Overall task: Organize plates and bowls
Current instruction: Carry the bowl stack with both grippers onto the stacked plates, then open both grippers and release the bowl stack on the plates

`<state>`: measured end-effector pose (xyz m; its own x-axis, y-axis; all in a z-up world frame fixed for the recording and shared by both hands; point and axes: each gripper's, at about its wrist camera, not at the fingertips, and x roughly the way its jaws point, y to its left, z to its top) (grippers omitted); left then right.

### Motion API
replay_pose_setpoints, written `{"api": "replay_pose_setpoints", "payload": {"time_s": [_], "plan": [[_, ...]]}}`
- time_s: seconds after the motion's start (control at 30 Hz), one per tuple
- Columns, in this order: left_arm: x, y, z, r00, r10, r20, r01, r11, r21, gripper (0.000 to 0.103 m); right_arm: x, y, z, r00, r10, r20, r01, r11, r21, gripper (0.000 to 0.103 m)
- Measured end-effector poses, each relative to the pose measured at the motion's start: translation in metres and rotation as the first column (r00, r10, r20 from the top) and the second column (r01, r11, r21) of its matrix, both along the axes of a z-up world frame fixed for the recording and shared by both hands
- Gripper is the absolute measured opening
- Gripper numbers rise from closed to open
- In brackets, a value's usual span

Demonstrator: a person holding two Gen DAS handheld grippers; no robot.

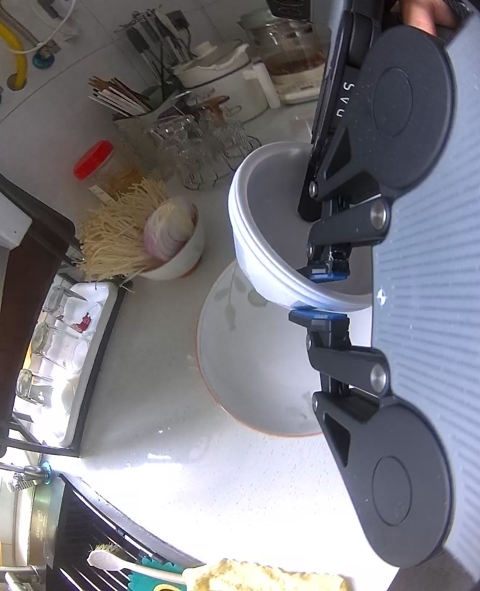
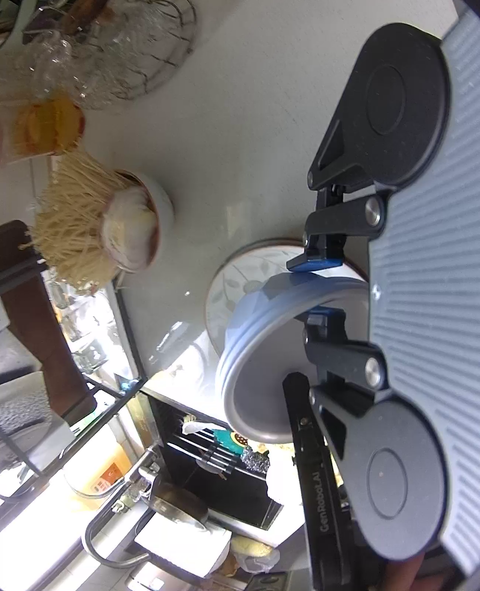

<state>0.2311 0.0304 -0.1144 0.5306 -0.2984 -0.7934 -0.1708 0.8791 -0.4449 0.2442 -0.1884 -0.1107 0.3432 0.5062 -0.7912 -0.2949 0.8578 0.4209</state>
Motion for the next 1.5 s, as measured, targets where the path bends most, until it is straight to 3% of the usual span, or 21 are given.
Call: {"api": "replay_pose_setpoints", "payload": {"time_s": [0.47, 1.37, 1.43, 1.5], "plan": [[0.014, 0.027, -0.036, 0.995, 0.061, -0.079, -0.064, 0.997, -0.038, 0.018, 0.014, 0.026, -0.028, 0.998, 0.001, -0.064, -0.004, 0.999, -0.039, 0.022], [0.033, 0.023, -0.048, 0.992, 0.062, -0.109, -0.06, 0.998, 0.014, 0.019, 0.036, 0.032, -0.04, 0.993, -0.015, -0.117, 0.012, 1.0, -0.028, 0.024], [0.032, 0.023, -0.045, 0.992, 0.069, -0.102, -0.064, 0.997, 0.047, 0.027, 0.036, 0.031, -0.039, 0.993, -0.029, -0.118, 0.025, 0.999, -0.035, 0.026], [0.03, 0.024, -0.043, 0.993, 0.073, -0.094, -0.069, 0.996, 0.049, 0.034, 0.034, 0.029, -0.036, 0.992, -0.041, -0.117, 0.039, 0.999, -0.022, 0.037]]}}
